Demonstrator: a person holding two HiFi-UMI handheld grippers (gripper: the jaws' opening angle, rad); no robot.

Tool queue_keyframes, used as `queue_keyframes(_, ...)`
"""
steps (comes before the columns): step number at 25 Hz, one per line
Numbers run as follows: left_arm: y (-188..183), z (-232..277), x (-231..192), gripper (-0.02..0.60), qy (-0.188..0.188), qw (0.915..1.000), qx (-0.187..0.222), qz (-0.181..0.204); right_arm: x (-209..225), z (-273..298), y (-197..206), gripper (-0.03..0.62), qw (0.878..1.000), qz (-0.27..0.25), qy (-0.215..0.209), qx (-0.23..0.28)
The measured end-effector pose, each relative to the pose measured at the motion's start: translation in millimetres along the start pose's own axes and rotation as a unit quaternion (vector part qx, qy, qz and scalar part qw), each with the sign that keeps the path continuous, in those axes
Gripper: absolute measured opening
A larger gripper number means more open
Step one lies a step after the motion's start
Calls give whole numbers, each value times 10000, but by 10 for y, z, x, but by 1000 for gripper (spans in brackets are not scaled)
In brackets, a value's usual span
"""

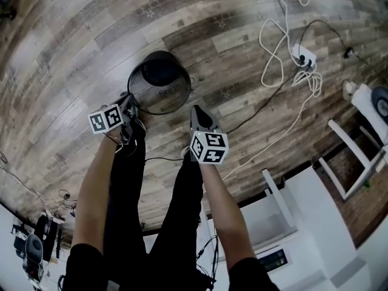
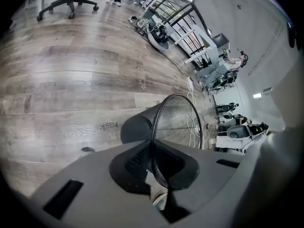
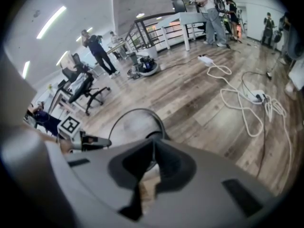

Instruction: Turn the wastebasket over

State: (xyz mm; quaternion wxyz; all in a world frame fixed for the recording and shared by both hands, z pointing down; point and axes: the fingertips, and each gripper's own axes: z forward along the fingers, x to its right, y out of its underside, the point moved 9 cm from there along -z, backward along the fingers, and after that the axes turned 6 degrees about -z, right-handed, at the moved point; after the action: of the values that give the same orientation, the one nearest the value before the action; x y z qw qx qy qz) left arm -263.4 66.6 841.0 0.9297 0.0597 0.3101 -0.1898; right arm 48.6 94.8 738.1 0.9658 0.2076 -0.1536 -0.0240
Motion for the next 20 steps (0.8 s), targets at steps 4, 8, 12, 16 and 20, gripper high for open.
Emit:
queue_keyframes(4,-18,14,-15,51,72,9999,-56,-122,-28,20,-1,40,10000,-9,-35,3)
queue_keyframes(8,-26,16,-21,58,46,9993,-196,-304,-45,10,-22,40,10000,-31,-24,-22)
queue_keyframes(12,-40,54,-31,101,54,9981,-279,-546,-21,8,-41,40,10000,-20,-1,-45)
queue_keyframes(16,-48,47,-12,179,76,9970,-165,-749,-14,-26,-43,40,10000,-64,25,-66)
queue_keyframes(20,-46,-70,3,199,-104,9972,0,-735,-45,-138,-62,40,9999,-93,19,-124)
